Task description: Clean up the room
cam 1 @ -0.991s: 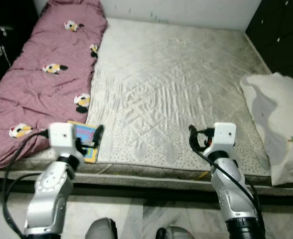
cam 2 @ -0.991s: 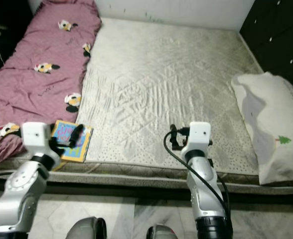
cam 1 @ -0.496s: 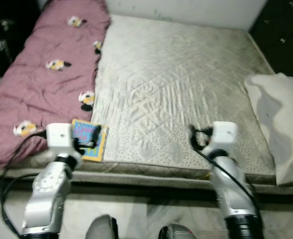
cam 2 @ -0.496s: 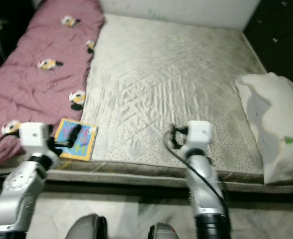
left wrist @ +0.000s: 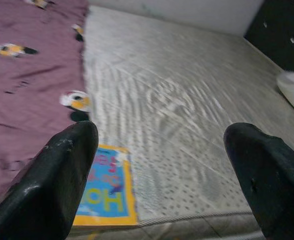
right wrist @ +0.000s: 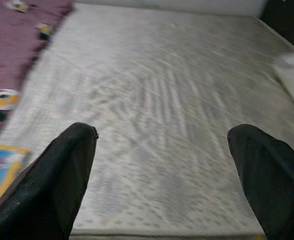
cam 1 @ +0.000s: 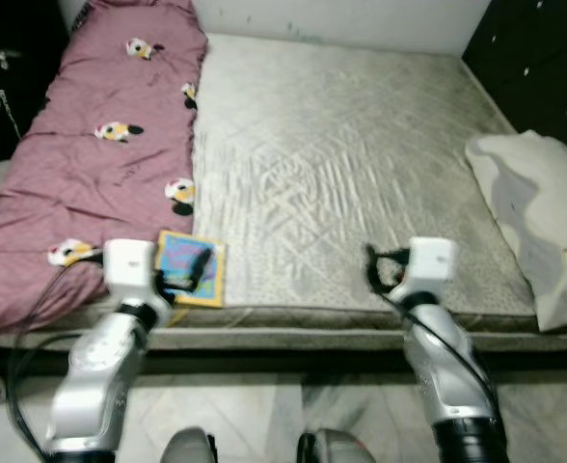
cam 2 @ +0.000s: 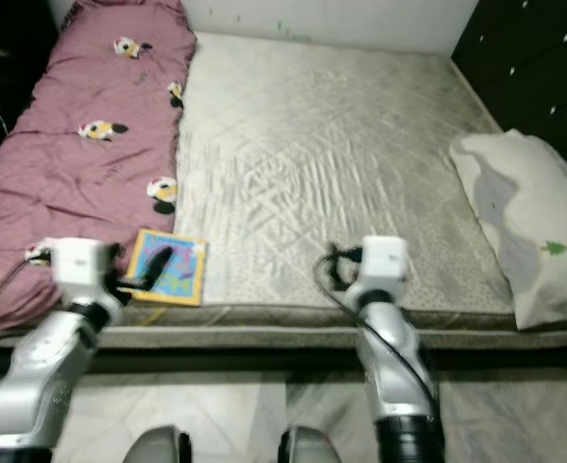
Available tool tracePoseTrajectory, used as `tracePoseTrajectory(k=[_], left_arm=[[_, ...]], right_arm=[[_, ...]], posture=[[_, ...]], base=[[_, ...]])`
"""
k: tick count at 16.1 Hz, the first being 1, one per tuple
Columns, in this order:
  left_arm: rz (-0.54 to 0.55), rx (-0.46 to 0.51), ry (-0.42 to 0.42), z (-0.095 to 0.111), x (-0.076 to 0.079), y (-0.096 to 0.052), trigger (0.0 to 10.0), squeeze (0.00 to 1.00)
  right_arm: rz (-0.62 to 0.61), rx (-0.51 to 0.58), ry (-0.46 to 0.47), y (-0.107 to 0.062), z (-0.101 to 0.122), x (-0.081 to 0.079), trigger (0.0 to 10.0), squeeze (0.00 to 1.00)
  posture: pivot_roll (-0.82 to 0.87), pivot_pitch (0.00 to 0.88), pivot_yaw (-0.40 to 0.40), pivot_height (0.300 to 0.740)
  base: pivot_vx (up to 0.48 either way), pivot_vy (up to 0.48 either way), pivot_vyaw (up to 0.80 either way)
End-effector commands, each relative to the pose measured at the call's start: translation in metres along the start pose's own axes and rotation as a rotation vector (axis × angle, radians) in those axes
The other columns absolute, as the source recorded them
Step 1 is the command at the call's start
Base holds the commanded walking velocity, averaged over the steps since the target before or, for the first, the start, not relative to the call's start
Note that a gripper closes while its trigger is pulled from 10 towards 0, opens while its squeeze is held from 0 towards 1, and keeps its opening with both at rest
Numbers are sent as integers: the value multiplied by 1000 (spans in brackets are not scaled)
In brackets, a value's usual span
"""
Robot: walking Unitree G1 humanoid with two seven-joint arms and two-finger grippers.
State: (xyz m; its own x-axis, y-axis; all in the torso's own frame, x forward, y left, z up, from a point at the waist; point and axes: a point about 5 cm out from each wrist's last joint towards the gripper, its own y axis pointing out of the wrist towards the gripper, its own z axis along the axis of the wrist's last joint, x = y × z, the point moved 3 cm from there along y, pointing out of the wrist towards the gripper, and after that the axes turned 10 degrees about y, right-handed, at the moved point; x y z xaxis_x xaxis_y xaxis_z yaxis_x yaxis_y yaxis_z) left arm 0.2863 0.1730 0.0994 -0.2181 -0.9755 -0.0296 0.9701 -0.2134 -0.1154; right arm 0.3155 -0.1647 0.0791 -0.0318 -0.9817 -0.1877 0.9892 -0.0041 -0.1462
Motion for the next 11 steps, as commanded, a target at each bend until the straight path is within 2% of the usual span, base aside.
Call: tracePoseTrajectory(k=[1, 3, 11], left_arm=[[-16, 15, -25, 1, 6, 1, 10000, 0], [2, 30, -35, 4, 3, 0, 10000, 0], [-8, 30, -38, 3, 4, -1, 10000, 0]], right_arm=[[-42, 1, -15, -2, 1, 15, 10000, 0], [-40, 2, -18, -2, 1, 14, 10000, 0], [-36, 2, -25, -2, 1, 13, 10000, 0]], posture=[[14, 100, -67, 740], [14, 100, -67, 740], [14, 101, -67, 740]], base=[[0, 0, 0], [126, 0, 0], [309, 0, 0]])
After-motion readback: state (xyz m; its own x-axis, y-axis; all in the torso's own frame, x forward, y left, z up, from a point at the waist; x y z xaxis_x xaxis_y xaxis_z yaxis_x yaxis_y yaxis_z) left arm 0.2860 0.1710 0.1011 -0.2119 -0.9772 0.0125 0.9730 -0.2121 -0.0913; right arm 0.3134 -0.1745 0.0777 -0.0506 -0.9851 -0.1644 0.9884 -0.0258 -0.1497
